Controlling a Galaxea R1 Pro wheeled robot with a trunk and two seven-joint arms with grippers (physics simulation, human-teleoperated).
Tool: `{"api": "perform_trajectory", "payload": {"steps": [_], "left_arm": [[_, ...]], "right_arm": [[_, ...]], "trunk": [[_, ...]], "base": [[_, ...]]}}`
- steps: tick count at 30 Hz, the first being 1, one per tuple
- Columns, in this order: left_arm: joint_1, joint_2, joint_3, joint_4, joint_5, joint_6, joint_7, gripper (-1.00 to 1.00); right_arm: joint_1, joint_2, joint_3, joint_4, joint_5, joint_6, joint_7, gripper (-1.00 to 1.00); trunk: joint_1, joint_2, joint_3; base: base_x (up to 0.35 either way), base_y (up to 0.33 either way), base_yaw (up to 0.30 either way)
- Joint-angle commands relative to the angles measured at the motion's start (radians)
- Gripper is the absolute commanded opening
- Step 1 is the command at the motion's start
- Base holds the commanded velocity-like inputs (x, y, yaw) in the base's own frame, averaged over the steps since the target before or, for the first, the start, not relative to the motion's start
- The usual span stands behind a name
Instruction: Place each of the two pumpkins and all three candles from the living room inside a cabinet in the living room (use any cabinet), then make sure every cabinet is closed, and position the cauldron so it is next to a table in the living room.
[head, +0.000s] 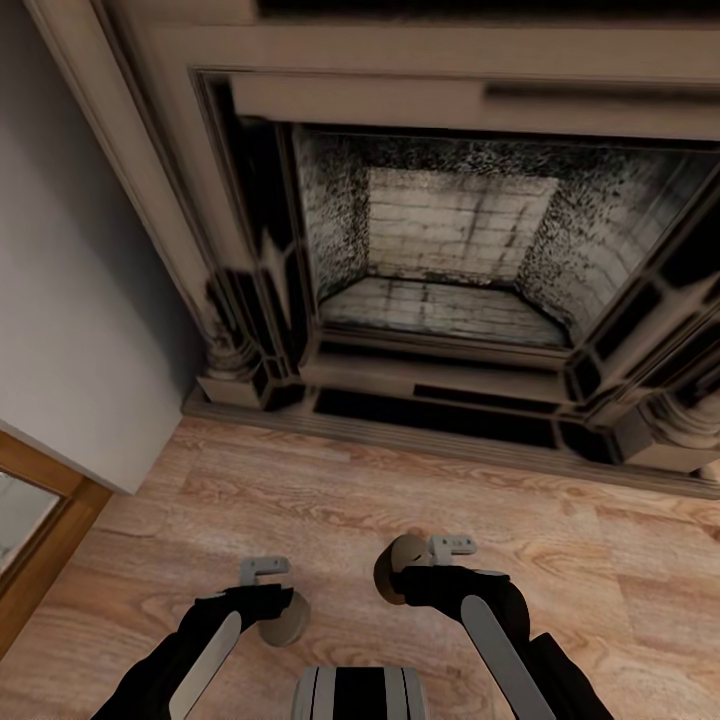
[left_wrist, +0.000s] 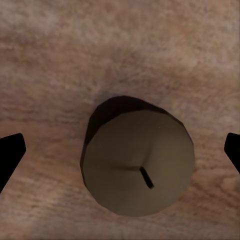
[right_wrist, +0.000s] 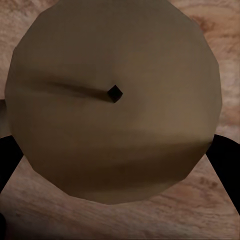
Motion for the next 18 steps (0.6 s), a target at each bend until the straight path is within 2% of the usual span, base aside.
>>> {"api": "perform_trajectory", "payload": {"steps": [1, 13, 18], "left_arm": [[-0.001, 0.001, -0.004, -0.002, 0.011, 0.002, 0.01, 1.0], [-0.001, 0.001, -0.004, -0.002, 0.005, 0.002, 0.01, 1.0], [-0.001, 0.001, -0.006, -0.002, 0.003, 0.002, 0.01, 1.0]], "right_arm": [[-0.001, -0.001, 0.002, -0.001, -0.01, 0.001, -0.01, -1.0], [-0.001, -0.001, 0.002, -0.003, -0.01, 0.004, -0.01, -1.0], [0.0, -0.001, 0.002, -0.004, -0.01, 0.005, -0.01, -1.0]], "trunk": [[0.0, -0.001, -0.005], [0.005, -0.003, -0.043], [0.005, -0.003, -0.043]], "base": [[0.0, 0.0, 0.0], [0.0, 0.0, 0.0], [0.0, 0.0, 0.0]]}}
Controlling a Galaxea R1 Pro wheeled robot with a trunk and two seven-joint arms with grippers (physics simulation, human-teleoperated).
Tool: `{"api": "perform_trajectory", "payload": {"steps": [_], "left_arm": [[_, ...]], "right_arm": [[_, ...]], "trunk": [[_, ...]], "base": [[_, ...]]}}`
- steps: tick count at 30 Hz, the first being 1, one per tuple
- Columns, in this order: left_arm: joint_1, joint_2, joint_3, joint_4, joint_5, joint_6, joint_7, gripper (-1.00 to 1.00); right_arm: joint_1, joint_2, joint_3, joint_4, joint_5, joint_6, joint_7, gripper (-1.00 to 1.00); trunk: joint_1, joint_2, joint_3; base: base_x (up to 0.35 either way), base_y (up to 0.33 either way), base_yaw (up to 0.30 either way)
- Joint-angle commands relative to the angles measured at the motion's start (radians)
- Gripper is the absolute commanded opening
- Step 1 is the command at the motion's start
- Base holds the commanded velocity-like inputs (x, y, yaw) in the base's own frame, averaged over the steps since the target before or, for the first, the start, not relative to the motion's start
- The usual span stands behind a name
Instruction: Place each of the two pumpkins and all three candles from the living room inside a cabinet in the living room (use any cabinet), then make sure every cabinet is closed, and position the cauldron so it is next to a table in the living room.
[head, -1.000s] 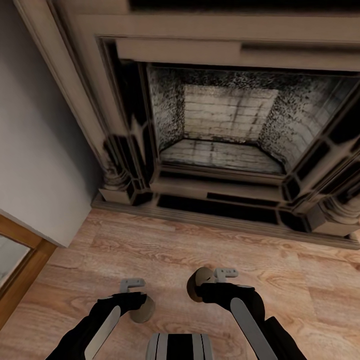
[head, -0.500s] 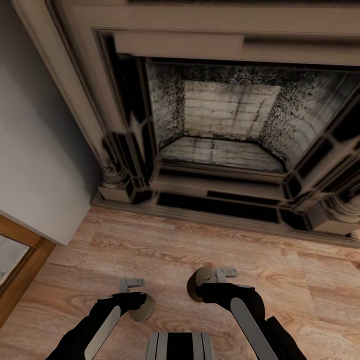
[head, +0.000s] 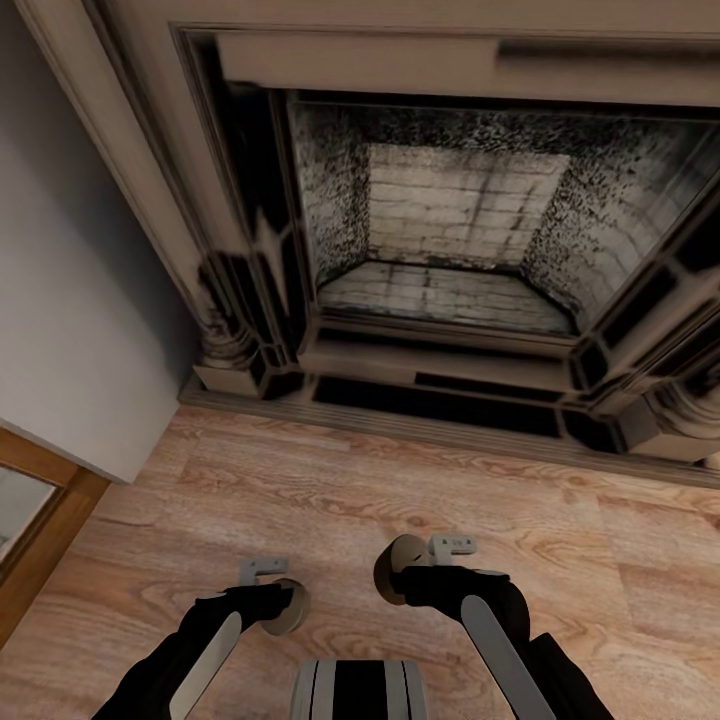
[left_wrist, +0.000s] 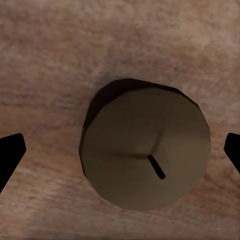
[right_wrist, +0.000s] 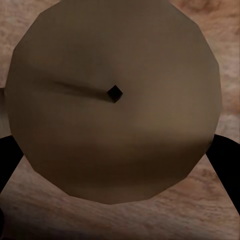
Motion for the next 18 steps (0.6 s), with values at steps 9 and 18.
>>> {"api": "perform_trajectory", "payload": {"steps": [9, 18], "left_arm": [[-0.001, 0.0, -0.009, -0.002, 0.012, 0.0, 0.008, 1.0], [-0.001, 0.0, -0.012, -0.002, 0.012, -0.003, 0.007, 1.0]], "right_arm": [[-0.001, -0.001, 0.002, -0.001, -0.01, 0.001, -0.01, -1.0], [-0.001, -0.001, 0.002, 0.0, -0.01, 0.001, -0.01, -1.0]], "trunk": [[0.0, 0.0, -0.001], [0.002, -0.001, -0.02]], "base": [[0.0, 0.0, 0.0], [0.0, 0.0, 0.0]]}}
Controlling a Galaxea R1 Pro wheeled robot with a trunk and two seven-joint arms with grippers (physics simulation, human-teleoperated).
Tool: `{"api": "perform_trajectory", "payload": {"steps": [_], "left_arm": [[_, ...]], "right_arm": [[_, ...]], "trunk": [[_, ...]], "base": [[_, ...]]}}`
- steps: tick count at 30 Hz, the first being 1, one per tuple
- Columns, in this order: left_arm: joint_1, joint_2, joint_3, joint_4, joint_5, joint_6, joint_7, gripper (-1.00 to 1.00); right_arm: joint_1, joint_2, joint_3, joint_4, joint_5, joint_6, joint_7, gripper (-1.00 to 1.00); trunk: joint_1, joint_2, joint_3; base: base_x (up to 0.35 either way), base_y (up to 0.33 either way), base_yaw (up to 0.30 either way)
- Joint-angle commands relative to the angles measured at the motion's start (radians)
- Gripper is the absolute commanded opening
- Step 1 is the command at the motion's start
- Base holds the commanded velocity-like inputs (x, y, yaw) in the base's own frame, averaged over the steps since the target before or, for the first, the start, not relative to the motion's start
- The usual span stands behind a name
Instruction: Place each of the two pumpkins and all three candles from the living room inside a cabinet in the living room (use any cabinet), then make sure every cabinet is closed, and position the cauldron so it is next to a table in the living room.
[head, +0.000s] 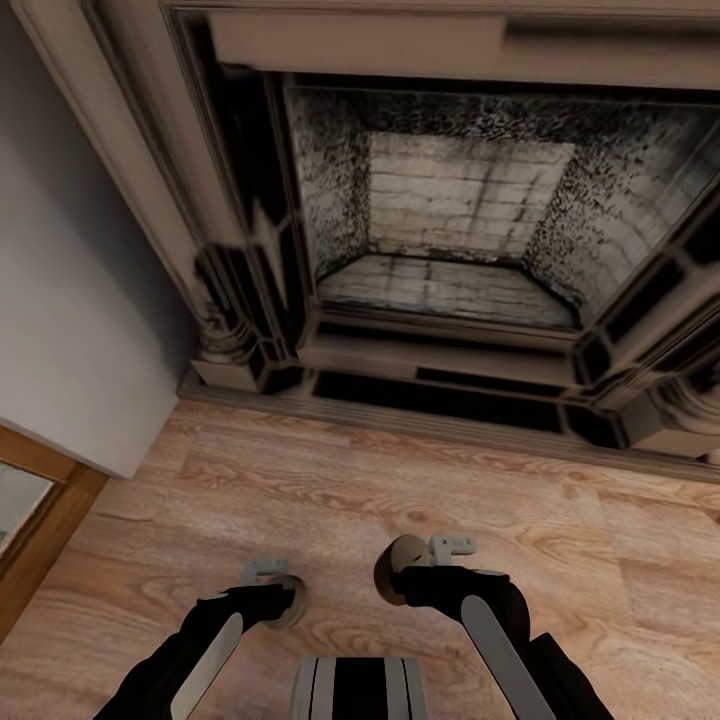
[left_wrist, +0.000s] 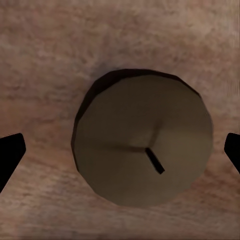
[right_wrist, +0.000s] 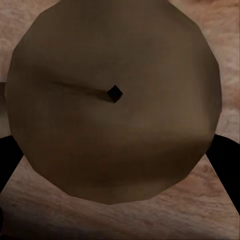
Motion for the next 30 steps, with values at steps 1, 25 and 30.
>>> {"api": "perform_trajectory", "payload": {"steps": [1, 25, 30], "left_arm": [[-0.001, 0.001, -0.004, -0.002, 0.011, 0.002, 0.01, 1.0], [-0.001, 0.0, -0.009, -0.001, 0.02, -0.023, 0.002, 1.0], [-0.001, 0.001, -0.028, -0.001, 0.014, -0.023, -0.052, 1.0]], "right_arm": [[-0.001, -0.001, 0.002, -0.001, -0.01, 0.001, -0.01, -1.0], [-0.001, -0.001, 0.002, 0.0, -0.01, -0.001, -0.01, -1.0], [-0.001, -0.001, 0.002, 0.0, -0.01, -0.001, -0.01, -1.0]], "trunk": [[0.0, -0.001, -0.005], [0.001, -0.001, -0.008], [0.001, -0.001, -0.008]], "base": [[0.0, 0.0, 0.0], [0.0, 0.0, 0.0], [0.0, 0.0, 0.0]]}}
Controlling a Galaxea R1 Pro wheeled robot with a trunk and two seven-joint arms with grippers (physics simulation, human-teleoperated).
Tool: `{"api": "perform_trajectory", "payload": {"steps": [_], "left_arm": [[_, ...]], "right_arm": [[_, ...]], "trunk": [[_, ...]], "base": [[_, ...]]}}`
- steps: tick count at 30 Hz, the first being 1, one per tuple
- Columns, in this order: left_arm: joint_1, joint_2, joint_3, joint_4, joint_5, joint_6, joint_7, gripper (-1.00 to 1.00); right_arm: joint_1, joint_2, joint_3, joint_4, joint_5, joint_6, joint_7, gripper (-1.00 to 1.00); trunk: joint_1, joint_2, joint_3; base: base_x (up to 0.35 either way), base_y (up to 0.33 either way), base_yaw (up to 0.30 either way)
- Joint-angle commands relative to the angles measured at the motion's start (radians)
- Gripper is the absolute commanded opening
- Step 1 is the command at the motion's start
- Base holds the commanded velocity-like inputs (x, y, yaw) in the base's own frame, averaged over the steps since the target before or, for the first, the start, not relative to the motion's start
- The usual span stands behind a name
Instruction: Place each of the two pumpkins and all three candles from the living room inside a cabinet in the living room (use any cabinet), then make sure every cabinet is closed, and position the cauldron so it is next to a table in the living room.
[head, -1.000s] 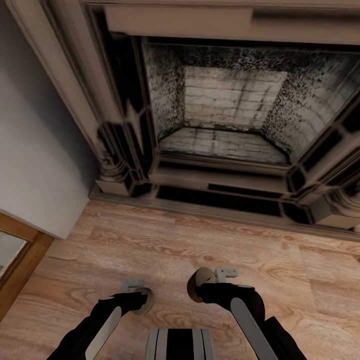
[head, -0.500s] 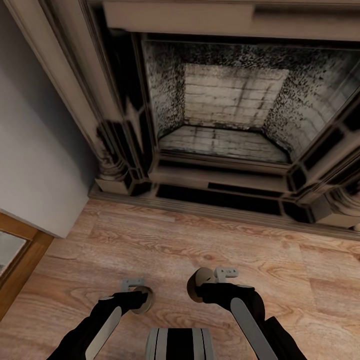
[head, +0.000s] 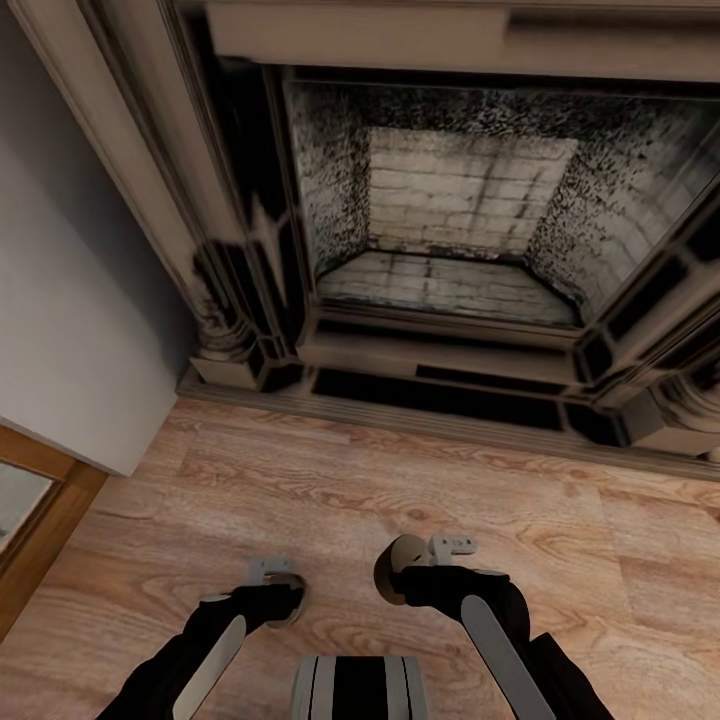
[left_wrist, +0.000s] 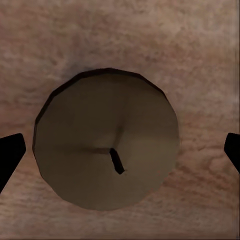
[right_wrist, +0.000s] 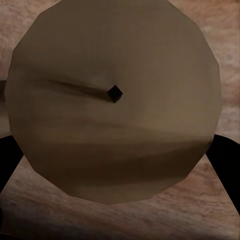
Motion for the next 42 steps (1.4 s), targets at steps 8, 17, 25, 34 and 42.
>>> {"api": "perform_trajectory", "payload": {"steps": [8, 17, 25, 34, 42], "left_arm": [[-0.001, 0.001, 0.007, -0.002, 0.005, 0.001, -0.011, 1.0], [-0.001, 0.003, 0.014, -0.002, 0.006, -0.019, -0.003, 1.0], [0.0, 0.003, 0.013, -0.002, 0.011, -0.043, 0.001, 1.0], [-0.001, 0.003, 0.013, -0.002, 0.011, -0.045, 0.002, 1.0], [-0.001, 0.003, 0.014, -0.002, 0.011, -0.045, 0.003, 1.0]], "right_arm": [[-0.001, -0.001, 0.002, -0.001, -0.01, 0.001, -0.01, -1.0], [-0.001, -0.001, 0.002, -0.001, -0.01, 0.001, -0.01, -1.0], [-0.001, -0.001, 0.002, -0.001, -0.01, 0.003, -0.01, -1.0], [-0.001, -0.001, 0.002, -0.001, -0.01, 0.002, -0.01, -1.0], [0.0, -0.001, 0.002, -0.002, -0.01, 0.002, -0.01, -1.0]], "trunk": [[0.002, -0.001, -0.02], [0.002, -0.001, -0.02], [0.003, -0.002, -0.028], [0.004, -0.002, -0.035], [0.004, -0.003, -0.039]], "base": [[0.0, 0.0, 0.0], [0.0, 0.0, 0.0], [0.0, 0.0, 0.0], [0.0, 0.0, 0.0], [0.0, 0.0, 0.0]]}}
